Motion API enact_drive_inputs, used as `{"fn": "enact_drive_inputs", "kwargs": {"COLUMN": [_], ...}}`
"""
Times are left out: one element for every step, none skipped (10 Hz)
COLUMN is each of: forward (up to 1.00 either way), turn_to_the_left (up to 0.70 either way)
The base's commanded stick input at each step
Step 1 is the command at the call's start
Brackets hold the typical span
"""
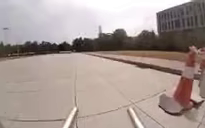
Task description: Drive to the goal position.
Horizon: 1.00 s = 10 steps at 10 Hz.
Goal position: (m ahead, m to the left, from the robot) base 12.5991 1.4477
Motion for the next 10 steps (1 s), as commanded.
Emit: {"fn": "enact_drive_inputs", "kwargs": {"forward": [0.7, 0.7, 0.7, 0.7, 0.7, 0.7, 0.7, 0.7, 0.7, 0.7], "turn_to_the_left": [0.0, 0.0, 0.0, -0.14, -0.35, -0.18, 0.0, 0.0, 0.0, 0.0]}}
